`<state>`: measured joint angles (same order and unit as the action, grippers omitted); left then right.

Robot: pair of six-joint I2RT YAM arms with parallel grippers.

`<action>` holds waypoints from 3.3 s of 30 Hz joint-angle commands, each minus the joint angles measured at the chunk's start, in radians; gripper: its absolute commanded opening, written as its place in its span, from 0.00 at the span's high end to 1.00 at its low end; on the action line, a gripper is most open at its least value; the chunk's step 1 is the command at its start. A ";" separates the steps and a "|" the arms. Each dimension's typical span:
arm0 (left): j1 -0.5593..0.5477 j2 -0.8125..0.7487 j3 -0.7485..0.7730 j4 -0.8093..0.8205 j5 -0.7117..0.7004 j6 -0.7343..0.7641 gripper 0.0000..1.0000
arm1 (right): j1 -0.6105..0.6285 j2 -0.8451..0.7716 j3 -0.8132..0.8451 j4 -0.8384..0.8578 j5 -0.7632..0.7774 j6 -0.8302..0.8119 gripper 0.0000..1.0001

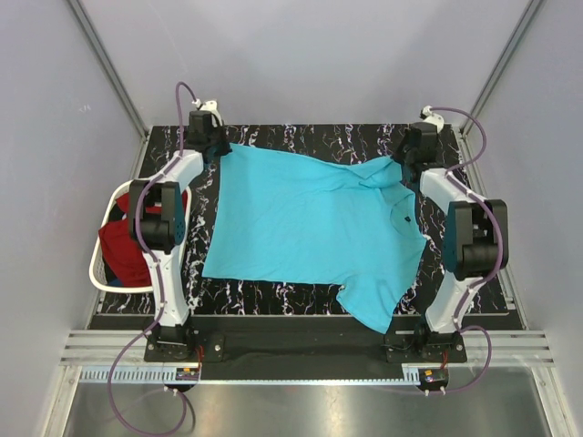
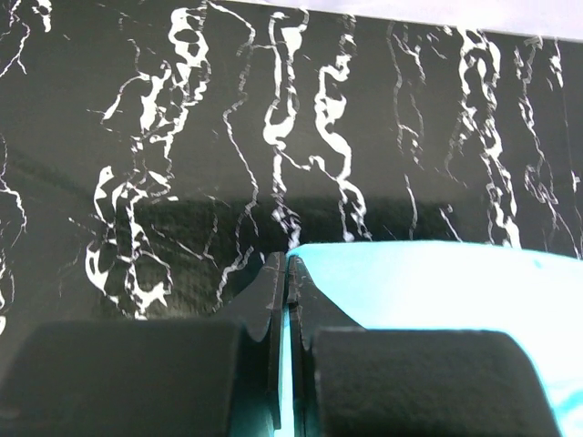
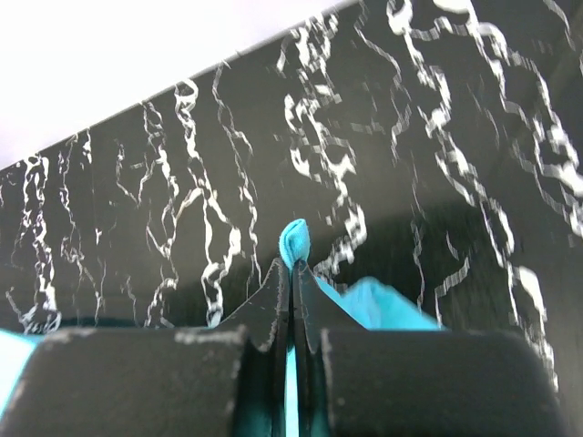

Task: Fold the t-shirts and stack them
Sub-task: Fold the tshirt

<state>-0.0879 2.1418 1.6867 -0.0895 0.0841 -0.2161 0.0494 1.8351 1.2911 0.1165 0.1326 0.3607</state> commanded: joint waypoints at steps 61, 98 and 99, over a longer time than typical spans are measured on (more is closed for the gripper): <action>0.093 -0.264 -0.335 -0.107 0.249 0.366 1.00 | 0.000 -0.445 -0.457 -0.169 -0.008 0.046 1.00; -0.078 -0.222 -0.289 -0.292 -0.015 0.126 0.67 | -0.008 -0.380 -0.377 -0.472 -0.007 0.175 0.59; -0.076 -0.209 -0.280 -0.308 -0.020 0.124 0.67 | -0.013 -0.357 -0.340 -0.475 -0.005 0.169 0.59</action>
<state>-0.1699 1.8816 1.3533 -0.3481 0.0212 -0.0406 0.0463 1.4185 0.8669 -0.3412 0.1116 0.5625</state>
